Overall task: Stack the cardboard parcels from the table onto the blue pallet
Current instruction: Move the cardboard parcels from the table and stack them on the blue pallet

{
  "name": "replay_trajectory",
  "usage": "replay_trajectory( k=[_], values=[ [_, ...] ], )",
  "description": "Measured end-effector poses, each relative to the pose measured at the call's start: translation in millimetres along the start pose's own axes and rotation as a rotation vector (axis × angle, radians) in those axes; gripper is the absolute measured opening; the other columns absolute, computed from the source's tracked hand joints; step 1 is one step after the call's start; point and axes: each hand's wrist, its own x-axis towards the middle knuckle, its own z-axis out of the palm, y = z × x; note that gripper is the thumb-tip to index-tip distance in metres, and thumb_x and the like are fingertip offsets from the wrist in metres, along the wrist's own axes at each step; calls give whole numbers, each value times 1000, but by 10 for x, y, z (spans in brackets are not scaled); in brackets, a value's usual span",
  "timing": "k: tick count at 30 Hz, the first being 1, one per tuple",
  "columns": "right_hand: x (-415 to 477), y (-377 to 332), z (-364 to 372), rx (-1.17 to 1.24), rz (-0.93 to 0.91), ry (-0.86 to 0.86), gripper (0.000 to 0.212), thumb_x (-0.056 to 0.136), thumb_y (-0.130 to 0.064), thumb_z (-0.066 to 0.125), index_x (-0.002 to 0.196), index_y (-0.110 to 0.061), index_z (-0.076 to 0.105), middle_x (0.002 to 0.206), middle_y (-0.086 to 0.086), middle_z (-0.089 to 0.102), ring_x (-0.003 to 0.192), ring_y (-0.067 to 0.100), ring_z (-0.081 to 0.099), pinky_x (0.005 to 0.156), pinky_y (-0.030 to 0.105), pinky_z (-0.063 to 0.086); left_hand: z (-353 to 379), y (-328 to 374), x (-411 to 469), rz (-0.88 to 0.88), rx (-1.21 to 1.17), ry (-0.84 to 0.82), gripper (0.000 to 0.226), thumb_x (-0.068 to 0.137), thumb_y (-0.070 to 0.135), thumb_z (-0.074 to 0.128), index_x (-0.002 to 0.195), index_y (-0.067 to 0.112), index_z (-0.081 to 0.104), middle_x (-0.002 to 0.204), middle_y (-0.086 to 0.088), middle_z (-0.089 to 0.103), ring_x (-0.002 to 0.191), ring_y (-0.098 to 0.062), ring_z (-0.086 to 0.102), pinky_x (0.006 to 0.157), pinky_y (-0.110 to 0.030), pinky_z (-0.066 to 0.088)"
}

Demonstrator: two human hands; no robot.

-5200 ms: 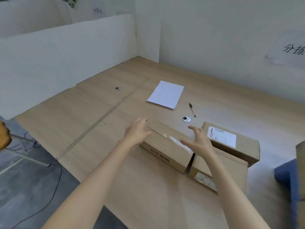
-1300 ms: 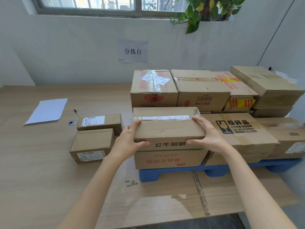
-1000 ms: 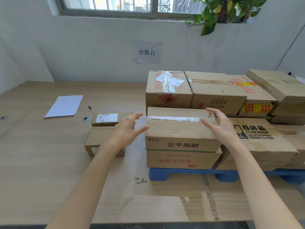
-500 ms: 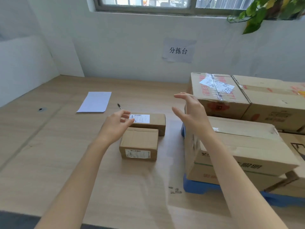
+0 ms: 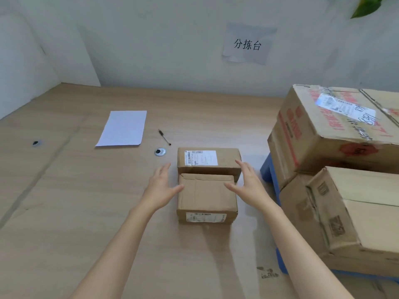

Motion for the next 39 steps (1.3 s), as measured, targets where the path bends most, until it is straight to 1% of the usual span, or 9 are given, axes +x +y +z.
replay_trajectory(
  k=[4, 9, 13, 17, 23, 30, 34, 37, 39],
  values=[
    [143, 253, 196, 5, 87, -85, 102, 78, -48, 74, 153, -35, 6, 162, -1, 5, 149, 17, 6, 116, 41, 20, 258, -243, 249, -18, -19, -138, 108, 78, 49, 71, 154, 22, 0, 161, 2, 5, 148, -18, 6, 118, -41, 17],
    [248, 464, 429, 28, 165, -179, 126, 59, -58, 83, 150, -45, -4, 162, -2, 0, 149, 15, 1, 118, 47, 21, 516, -430, 415, -20, -55, -333, 134, 60, 58, 80, 151, 30, -15, 160, 4, 2, 147, -17, 7, 118, -41, 19],
    [273, 602, 614, 10, 177, -259, 142, 48, -60, 86, 147, -45, -15, 160, -4, 1, 148, 17, 7, 117, 47, 24, 714, -511, 464, 0, -117, -428, 146, 52, 49, 87, 147, 33, -23, 159, 6, -1, 147, -14, 10, 118, -36, 19],
    [294, 670, 683, 50, 162, -332, 141, 55, -50, 88, 148, -40, -18, 159, -9, 2, 144, 17, 15, 116, 44, 27, 821, -571, 510, 7, -135, -432, 150, 49, 47, 88, 145, 36, -26, 160, 5, -1, 146, -14, 12, 118, -36, 19],
    [257, 714, 757, 24, 132, -342, 140, 63, -28, 89, 144, -45, -24, 156, -6, 4, 141, 20, 20, 112, 41, 31, 955, -607, 459, 36, -147, -370, 151, 54, 23, 90, 142, 37, -31, 159, 10, -11, 144, -12, 13, 107, -18, 20],
    [226, 658, 697, 17, 133, -306, 138, 64, -21, 87, 145, -46, -21, 151, 0, 19, 133, 20, 30, 105, 39, 38, 825, -499, 398, 22, -139, -314, 151, 52, 18, 90, 143, 42, -28, 158, 7, 10, 141, -16, 24, 109, -28, 33],
    [144, 531, 544, 40, 108, -282, 136, 63, -20, 87, 145, -49, -18, 149, -2, 22, 129, 19, 33, 94, 31, 44, 604, -365, 286, 19, -113, -289, 150, 52, 16, 89, 141, 48, -27, 154, 5, 24, 132, -21, 39, 96, -39, 49],
    [55, 387, 367, 58, 70, -267, 134, 63, -20, 86, 147, -47, -14, 146, -4, 26, 120, 14, 35, 74, 18, 46, 382, -192, 129, 15, -109, -273, 149, 52, 16, 88, 138, 53, -28, 144, 1, 35, 117, -25, 52, 80, -39, 57],
    [-42, 265, 227, 60, 33, -254, 132, 64, -22, 86, 148, -46, -12, 143, -5, 29, 116, 13, 38, 60, 16, 47, 221, -46, -15, 25, -100, -245, 148, 53, 18, 89, 138, 54, -26, 143, 2, 36, 116, -24, 52, 80, -41, 57]
  ],
)
